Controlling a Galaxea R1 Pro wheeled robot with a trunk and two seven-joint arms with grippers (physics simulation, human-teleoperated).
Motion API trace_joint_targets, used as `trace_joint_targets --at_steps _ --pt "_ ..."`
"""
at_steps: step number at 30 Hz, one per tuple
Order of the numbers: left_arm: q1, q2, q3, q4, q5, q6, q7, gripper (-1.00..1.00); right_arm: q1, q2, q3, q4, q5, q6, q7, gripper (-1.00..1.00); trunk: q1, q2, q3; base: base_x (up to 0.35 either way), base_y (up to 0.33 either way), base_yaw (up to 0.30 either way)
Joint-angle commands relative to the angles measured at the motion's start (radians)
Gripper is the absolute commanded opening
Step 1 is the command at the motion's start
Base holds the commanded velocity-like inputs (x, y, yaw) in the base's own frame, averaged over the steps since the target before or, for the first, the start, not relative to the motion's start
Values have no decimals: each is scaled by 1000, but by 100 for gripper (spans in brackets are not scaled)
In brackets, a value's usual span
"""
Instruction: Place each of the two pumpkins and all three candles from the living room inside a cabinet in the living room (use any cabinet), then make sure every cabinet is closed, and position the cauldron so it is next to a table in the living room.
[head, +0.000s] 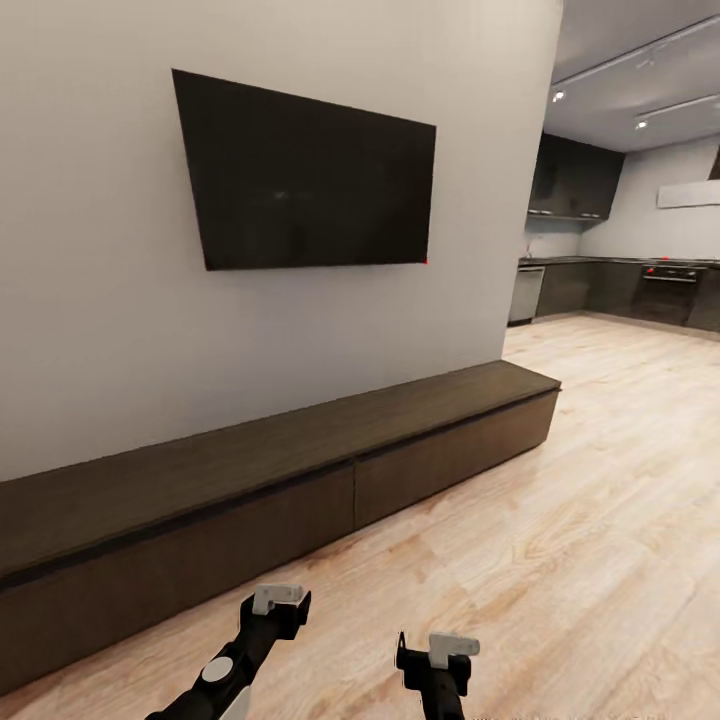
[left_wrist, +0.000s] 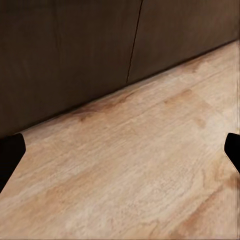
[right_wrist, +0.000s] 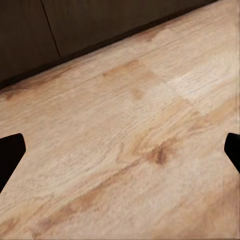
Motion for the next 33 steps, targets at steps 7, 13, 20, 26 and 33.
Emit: trace_joint_targets --at_steps 7,13,20,26,33 --pt "-1 0 -8 0 9 -5 9 100 -2 -1 7 0 -10 -6 -5 100 0 0 3 0 0 -274" --pt "-1 0 -8 0 8 -5 9 100 -2 -2 8 0 -12 -6 -5 100 0 0 6 0 0 -274" --pt "-1 0 -8 1 8 -5 9 100 -2 -4 7 0 -13 -6 -5 100 0 0 10 0 0 -274" --pt "-1 0 -8 0 8 -5 9 100 -2 -6 7 0 -13 -6 -5 100 0 0 14 0 0 -274" --pt "-1 0 -8 -1 8 -5 8 100 -2 -8 7 0 -13 -6 -5 100 0 0 17 22 0 -274"
